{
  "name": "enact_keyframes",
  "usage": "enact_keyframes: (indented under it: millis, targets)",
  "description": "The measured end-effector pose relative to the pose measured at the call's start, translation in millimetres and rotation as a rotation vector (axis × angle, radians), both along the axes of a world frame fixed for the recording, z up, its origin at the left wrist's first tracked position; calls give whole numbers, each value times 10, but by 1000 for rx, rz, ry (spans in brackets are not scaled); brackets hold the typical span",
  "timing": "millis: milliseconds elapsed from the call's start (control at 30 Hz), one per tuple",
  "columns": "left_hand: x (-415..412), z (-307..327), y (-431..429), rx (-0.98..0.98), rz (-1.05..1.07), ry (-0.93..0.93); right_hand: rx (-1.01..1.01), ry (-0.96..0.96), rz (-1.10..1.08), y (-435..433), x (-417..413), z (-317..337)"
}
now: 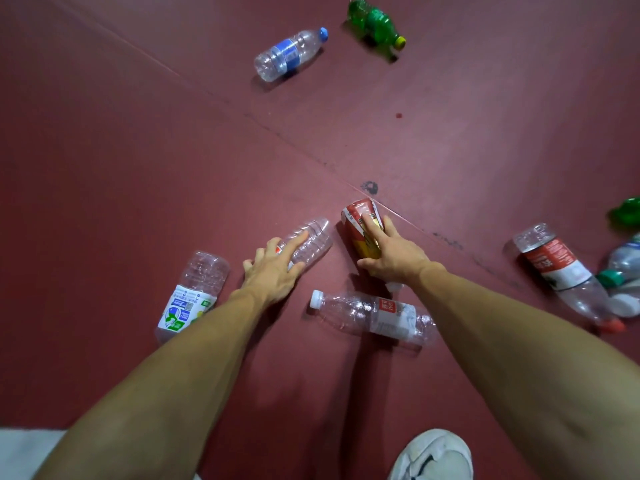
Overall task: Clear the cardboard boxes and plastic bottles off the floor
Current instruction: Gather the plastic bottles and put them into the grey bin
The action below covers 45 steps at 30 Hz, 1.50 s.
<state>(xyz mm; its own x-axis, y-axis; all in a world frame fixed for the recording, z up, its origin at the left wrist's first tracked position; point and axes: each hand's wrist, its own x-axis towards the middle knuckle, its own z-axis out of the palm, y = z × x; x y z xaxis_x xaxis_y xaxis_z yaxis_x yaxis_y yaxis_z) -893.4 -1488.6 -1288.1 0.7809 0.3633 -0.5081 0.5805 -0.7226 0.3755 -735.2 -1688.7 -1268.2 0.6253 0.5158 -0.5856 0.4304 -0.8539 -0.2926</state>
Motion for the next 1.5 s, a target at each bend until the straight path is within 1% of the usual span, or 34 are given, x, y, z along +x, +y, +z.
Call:
enact_keyframes:
  millis: [233,467,567,767,867,933,1000,1100,1200,1300,1400,1500]
  targets:
    - [-19,72,19,-47,-19,7,-38,-87,43,60,-58,35]
    - [-35,49,-29,-30,-26,-22,19,-183,167,106,-101,18]
    - [-22,52,8,-51,-20,-14,11,-181,199,126,-93,32]
    - [24,65,120,-89,-29,-7,2,-156,193,125,-67,24]
    - [80,140,107,-61,-82,6,1,-197,197,145,68,111]
    - [133,289,73,16,-135,29,4,-238,193,145,192,319]
    - [166,563,-19,76,-171,50,7,-257,164,109,269,663]
    - [159,1246,-253,47,-150,62,-9,-216,126,5,213,1340]
    - [154,2146,-485,11,-137,57,-4,-150,94,-127,81,2149]
    - [216,3152,-677,20,-153,62,13,-112,47,-314,-30,3090]
    - [326,4189,-833,50,-184,59,22,-93,-38,-528,-65,4107]
    - [452,5128,-989,63,-232,36,22,-115,-116,-770,-87,5072]
